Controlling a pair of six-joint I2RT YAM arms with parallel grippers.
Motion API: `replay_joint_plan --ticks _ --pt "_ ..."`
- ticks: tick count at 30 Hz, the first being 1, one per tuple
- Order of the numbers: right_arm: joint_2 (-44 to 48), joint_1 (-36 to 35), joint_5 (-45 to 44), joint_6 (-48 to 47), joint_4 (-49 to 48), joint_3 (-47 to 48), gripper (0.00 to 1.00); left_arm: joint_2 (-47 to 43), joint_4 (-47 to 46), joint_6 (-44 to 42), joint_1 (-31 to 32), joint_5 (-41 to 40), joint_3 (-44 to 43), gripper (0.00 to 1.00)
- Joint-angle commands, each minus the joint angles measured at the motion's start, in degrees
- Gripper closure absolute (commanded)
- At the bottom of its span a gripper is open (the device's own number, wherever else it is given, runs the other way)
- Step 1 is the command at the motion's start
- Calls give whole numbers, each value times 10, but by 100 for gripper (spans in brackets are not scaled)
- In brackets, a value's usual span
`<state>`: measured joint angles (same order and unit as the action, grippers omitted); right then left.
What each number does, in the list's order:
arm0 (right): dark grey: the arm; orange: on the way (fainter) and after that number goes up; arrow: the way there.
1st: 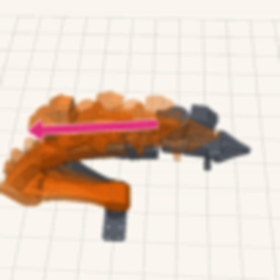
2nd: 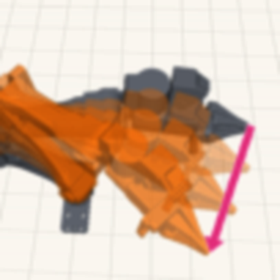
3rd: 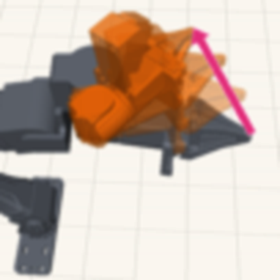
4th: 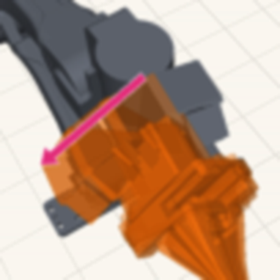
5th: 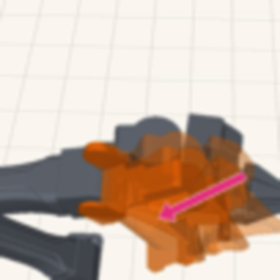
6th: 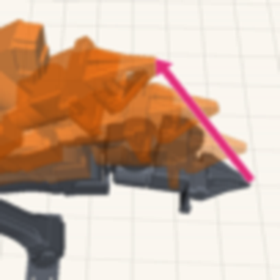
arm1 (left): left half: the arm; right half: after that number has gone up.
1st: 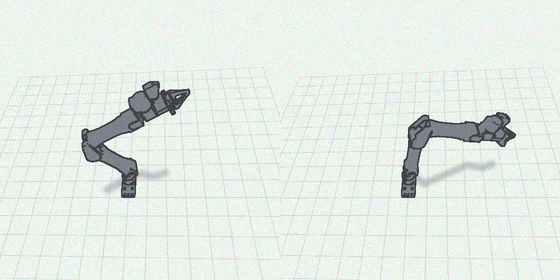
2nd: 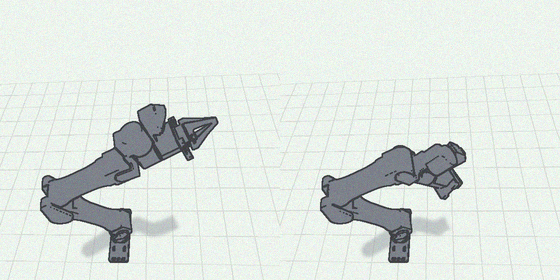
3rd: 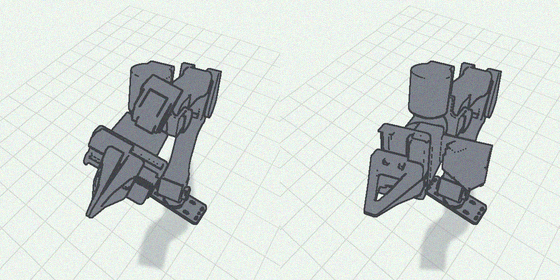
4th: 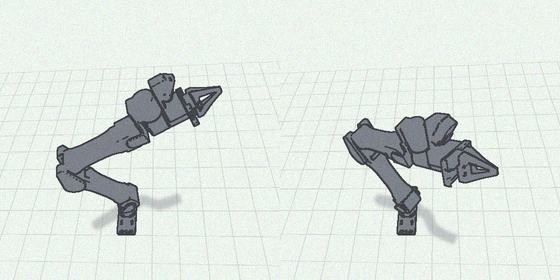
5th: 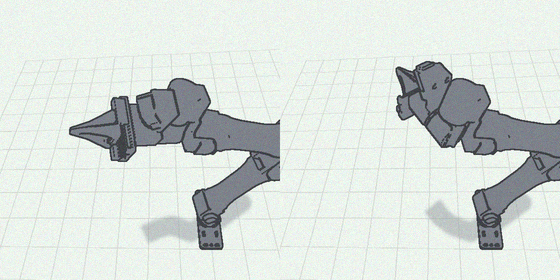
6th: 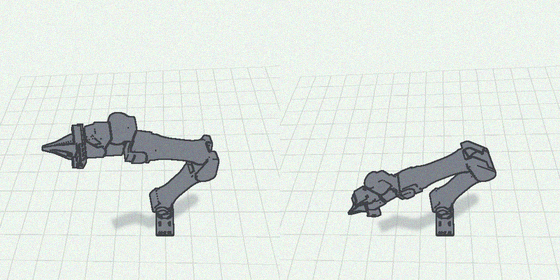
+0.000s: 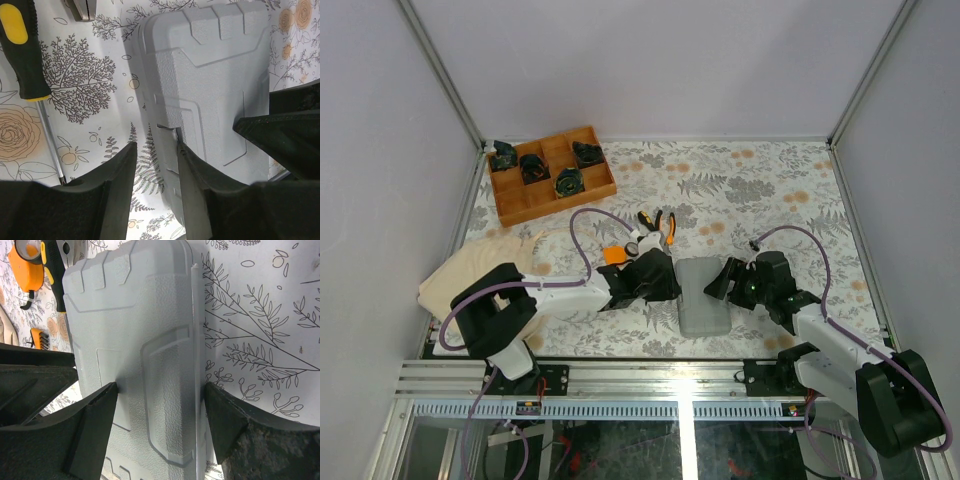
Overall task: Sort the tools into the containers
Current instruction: Open the storage box at the center of the board.
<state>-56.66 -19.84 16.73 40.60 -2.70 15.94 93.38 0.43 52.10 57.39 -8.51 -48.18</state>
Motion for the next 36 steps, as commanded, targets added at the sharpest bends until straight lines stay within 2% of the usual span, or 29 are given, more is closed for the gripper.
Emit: replay_joint_plan --ticks 1,6,12,17,21,29,36 --pt "-14 -3 -8 -5 36 -19 25 21 -18 -2 10 -7 -10 64" --pt "-11 -3 -21 -7 50 -17 25 39 16 -5 15 -21 -29 66" --pt "3 -3 -62 -3 84 -9 28 85 99 -19 33 -58 -78 80" --pt "-6 -3 -112 0 124 9 35 102 133 -21 44 -78 -85 91" --pt "-23 -4 -142 14 141 17 46 101 144 -25 46 -83 -80 98" --pt "-19 -3 -196 39 164 20 67 88 190 -29 45 -118 -68 100" --pt "-25 -3 -214 46 174 26 74 57 201 -14 45 -138 -30 100"
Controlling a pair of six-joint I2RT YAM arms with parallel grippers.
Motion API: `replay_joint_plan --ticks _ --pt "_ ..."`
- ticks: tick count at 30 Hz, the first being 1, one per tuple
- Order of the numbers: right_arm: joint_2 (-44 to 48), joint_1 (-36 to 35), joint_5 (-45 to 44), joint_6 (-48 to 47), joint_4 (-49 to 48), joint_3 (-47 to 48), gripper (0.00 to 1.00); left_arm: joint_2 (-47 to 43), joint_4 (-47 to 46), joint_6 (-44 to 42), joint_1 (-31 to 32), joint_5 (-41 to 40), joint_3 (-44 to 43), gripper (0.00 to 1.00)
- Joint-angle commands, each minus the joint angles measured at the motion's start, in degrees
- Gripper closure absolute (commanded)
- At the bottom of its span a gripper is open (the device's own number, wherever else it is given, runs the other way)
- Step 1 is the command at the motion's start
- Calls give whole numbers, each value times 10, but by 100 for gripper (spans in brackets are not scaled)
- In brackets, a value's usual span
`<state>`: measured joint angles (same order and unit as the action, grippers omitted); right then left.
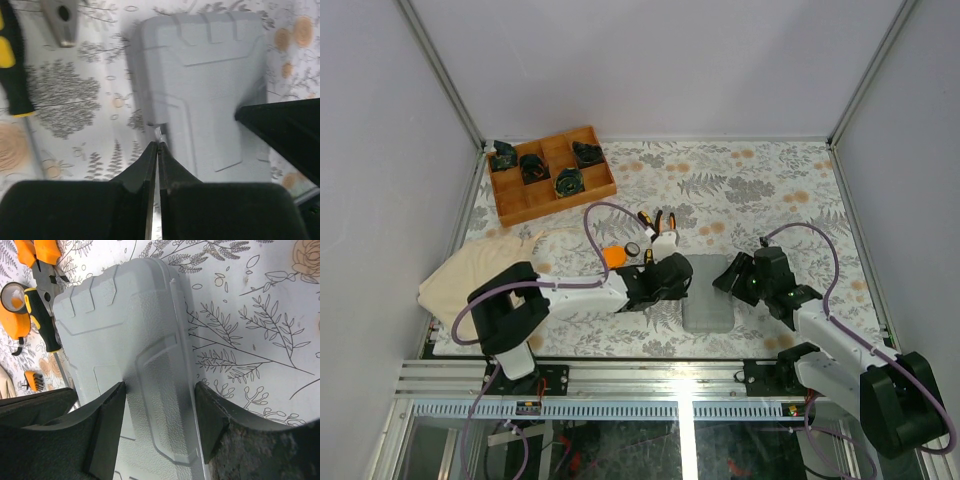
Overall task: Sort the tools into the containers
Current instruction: Open the storage box at the center of the board.
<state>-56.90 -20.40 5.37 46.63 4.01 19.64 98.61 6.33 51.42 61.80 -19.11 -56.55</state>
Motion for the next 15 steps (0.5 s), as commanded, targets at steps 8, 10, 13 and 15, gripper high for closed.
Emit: replay_joint_plan --ticks 8,10,13,15 --pt "-26 3 -106 -11 111 -10 75 -49 132 1 -24 -28 96 100" --pt "-25 3 -108 -10 111 -10 75 -62 131 -2 -33 -26 102 100" --pt "-22 3 -106 -11 109 -11 75 -88 121 -15 -43 -18 109 100" --pt "-21 3 -103 -12 109 -12 75 -116 103 -29 -45 -11 116 100"
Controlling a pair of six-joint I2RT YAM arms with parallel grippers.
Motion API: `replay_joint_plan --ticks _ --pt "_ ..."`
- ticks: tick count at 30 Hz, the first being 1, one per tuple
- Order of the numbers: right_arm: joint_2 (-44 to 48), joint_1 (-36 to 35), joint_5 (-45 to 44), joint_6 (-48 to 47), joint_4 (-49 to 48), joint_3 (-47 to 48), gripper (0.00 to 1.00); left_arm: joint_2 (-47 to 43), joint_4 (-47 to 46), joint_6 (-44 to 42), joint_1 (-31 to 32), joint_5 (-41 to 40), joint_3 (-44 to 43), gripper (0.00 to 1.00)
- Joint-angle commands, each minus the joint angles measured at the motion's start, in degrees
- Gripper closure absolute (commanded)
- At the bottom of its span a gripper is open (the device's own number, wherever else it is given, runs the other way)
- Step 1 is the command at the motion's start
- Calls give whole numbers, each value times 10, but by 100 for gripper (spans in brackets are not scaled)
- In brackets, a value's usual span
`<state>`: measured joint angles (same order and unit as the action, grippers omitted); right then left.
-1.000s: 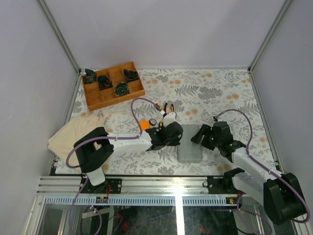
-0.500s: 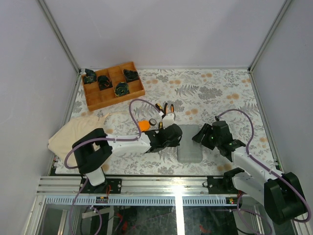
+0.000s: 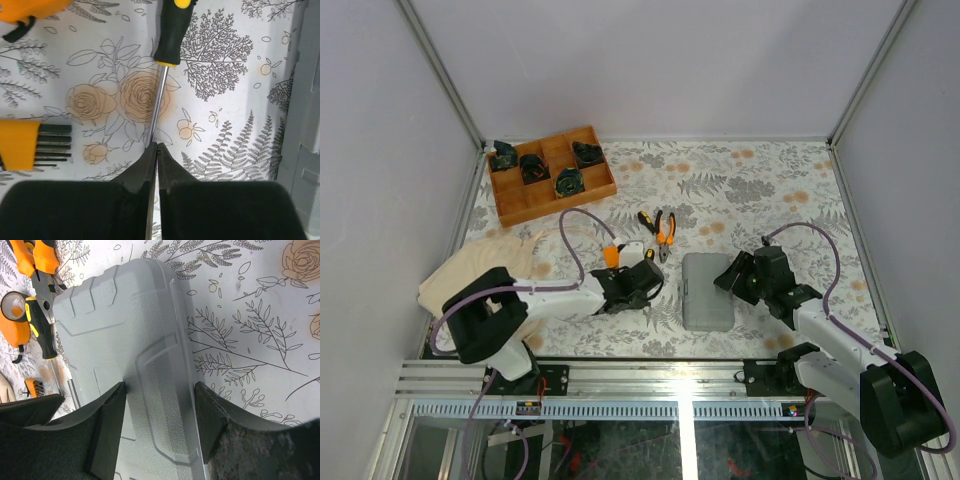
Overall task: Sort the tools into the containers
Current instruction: Open the storage box at the center of the board.
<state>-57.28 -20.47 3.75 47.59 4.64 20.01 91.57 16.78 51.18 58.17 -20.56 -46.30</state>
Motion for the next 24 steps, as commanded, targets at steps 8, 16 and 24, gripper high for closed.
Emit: replay_joint_plan --ticks 8,16,24 --pt "-10 3 -72 -27 93 -20 69 -113 -105 -61 -10 77 11 77" --pt "-9 3 -63 -33 87 -21 65 -69 -171 -57 -19 129 -12 58" --pt "-12 3 -57 -36 84 -20 64 -24 -216 -49 -23 159 -21 52"
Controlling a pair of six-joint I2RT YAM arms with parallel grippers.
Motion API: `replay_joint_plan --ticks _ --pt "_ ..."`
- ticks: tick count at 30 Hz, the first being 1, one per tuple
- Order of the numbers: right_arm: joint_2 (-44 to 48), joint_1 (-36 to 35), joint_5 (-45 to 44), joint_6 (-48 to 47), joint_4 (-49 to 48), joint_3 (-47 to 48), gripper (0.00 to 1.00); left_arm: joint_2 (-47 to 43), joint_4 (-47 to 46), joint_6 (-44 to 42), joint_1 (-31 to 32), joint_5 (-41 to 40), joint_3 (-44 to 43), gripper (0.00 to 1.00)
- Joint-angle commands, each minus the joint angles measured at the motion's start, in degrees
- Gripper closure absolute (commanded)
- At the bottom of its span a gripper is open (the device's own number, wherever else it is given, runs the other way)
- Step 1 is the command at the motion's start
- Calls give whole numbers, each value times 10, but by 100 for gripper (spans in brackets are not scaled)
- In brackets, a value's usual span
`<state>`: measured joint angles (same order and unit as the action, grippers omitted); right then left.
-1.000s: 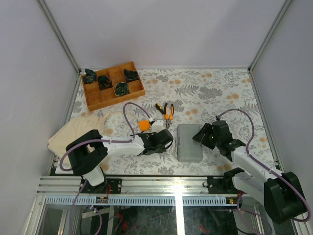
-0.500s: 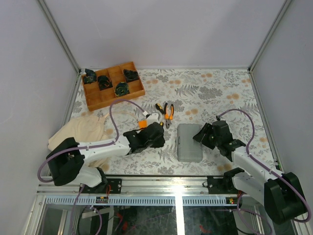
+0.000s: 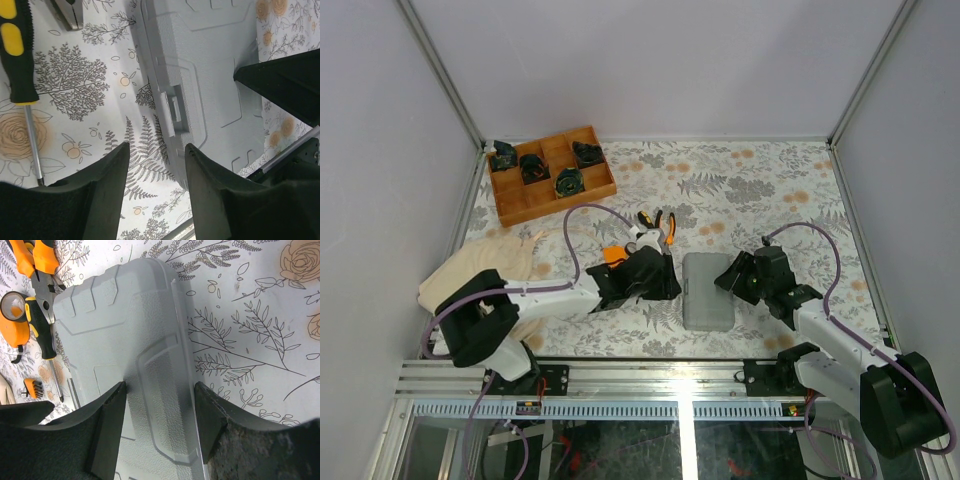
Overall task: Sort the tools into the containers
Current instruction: Open the storage box at the center of the board.
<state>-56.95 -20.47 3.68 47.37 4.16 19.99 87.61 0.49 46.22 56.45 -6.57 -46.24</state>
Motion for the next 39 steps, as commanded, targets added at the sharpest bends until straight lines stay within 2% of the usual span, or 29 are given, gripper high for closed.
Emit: replay_joint_plan --ticks 1,22,35,39 --pt "-15 3 -56 -35 89 -21 64 21 -53 2 -5 19 -24 52" --pt "-23 3 -47 -41 83 -19 62 94 -84 15 -17 44 -39 59" --pt "-24 3 -45 -43 82 -19 61 120 -92 14 -26 50 -45 85" --pt "-10 3 -45 -43 84 -19 60 121 -93 2 -30 55 -53 98"
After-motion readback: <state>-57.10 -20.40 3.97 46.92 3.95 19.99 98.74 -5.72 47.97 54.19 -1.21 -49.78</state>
